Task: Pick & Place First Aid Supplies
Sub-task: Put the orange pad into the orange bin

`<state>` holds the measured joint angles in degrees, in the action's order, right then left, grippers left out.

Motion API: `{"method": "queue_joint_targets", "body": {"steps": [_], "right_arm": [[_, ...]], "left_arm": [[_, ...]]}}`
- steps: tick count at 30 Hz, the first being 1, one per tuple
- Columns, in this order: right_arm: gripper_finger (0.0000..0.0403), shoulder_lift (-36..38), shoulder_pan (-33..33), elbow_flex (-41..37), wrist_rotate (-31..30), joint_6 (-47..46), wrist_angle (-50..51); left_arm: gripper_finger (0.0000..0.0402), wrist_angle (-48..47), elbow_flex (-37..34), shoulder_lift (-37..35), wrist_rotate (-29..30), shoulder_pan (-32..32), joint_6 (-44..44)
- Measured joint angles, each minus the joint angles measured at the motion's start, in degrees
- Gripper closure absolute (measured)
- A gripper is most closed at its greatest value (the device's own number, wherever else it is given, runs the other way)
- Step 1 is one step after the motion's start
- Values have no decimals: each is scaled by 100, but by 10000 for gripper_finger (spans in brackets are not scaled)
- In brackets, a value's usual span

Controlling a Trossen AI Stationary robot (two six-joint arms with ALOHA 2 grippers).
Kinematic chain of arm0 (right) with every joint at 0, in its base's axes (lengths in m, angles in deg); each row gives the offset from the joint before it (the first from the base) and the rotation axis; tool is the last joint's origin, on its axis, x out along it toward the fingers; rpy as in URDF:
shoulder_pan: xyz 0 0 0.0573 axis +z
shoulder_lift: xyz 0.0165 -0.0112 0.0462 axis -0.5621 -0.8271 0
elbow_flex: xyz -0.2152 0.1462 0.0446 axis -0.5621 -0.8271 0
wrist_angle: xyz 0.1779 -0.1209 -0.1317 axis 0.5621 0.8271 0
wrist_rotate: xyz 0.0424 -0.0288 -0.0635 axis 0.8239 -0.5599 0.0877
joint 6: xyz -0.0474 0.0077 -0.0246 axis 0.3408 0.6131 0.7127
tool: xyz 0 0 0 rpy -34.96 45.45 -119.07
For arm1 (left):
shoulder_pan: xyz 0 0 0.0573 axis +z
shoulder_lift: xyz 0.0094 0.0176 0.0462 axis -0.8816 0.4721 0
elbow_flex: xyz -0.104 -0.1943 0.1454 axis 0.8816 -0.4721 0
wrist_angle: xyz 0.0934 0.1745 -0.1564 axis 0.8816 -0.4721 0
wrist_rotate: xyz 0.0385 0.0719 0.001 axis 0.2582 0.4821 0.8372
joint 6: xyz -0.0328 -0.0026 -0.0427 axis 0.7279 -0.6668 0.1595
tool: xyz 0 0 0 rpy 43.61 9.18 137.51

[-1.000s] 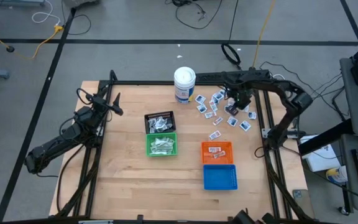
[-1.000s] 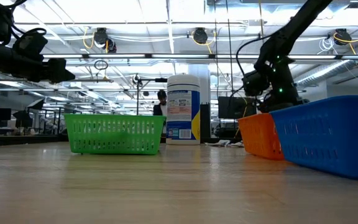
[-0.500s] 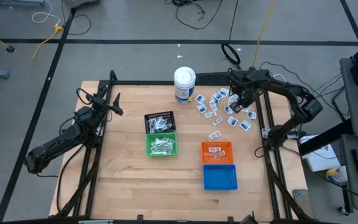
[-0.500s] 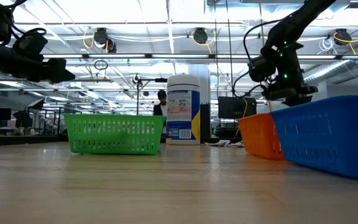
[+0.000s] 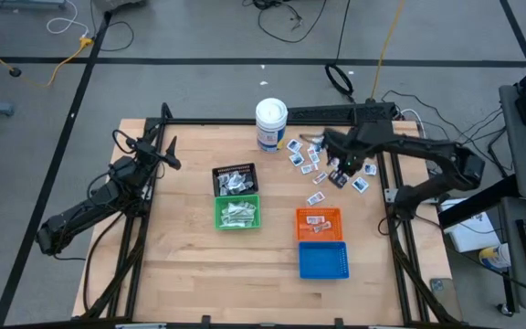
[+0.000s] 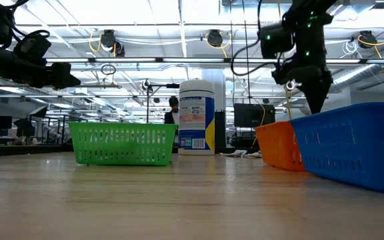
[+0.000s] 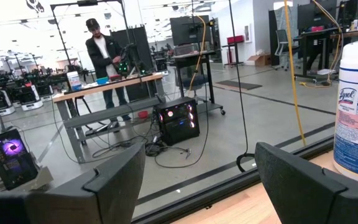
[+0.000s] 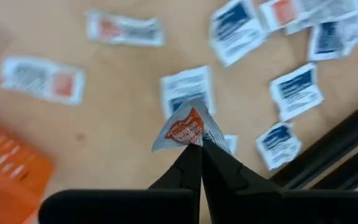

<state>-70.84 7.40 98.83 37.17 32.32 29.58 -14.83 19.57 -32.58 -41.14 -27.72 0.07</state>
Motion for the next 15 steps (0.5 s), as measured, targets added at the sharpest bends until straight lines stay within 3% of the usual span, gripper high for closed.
{"method": "queue_joint_targets", "body": {"steps": [15], "right_arm": [[403, 227, 2618, 4, 565, -1528, -102]], "left_arm": [[96, -1, 0, 0, 0, -1, 0]]}}
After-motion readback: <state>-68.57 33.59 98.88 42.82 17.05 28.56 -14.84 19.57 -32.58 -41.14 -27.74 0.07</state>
